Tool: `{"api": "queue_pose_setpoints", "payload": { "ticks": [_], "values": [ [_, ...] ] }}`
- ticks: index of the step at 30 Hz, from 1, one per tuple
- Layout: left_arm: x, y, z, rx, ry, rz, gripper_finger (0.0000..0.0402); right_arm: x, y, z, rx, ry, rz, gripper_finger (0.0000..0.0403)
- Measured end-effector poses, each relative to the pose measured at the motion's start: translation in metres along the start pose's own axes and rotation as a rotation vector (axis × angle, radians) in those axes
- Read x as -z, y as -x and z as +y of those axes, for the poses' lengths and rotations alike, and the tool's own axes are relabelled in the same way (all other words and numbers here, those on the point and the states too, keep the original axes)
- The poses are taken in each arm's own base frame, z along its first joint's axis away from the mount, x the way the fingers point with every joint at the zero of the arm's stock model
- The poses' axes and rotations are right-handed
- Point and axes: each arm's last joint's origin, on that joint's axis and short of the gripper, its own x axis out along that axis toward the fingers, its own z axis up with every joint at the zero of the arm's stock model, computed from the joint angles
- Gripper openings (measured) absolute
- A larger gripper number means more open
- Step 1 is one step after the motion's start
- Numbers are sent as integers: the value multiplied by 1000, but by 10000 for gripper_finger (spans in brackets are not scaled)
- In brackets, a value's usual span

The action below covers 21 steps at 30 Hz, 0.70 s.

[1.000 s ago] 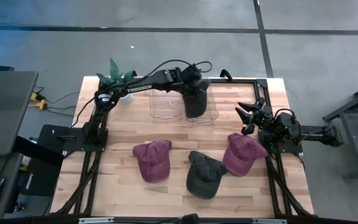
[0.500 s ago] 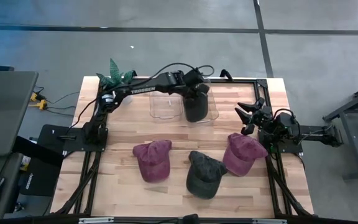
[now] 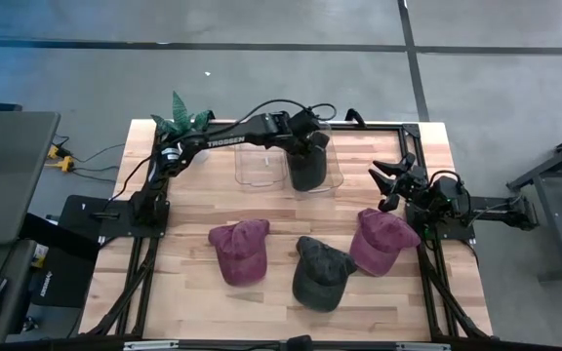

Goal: Pick & Place hat
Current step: Put the left black cap into the right transparent bin, then put the black cap into the right transparent bin

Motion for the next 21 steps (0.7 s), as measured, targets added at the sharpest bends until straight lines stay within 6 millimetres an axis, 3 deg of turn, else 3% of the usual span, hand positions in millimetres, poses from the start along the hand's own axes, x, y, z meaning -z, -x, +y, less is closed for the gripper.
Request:
{"api": "queue_pose_setpoints", "payload": {
  "ticks": [11,21],
  "values": [
    [-2,0,-1,11,6,-19,155,0,0,0,0,0,0,139],
    [-9,10,-4,7,-18,-36,172,0,0,0,0,0,0,139]
  ]
}}
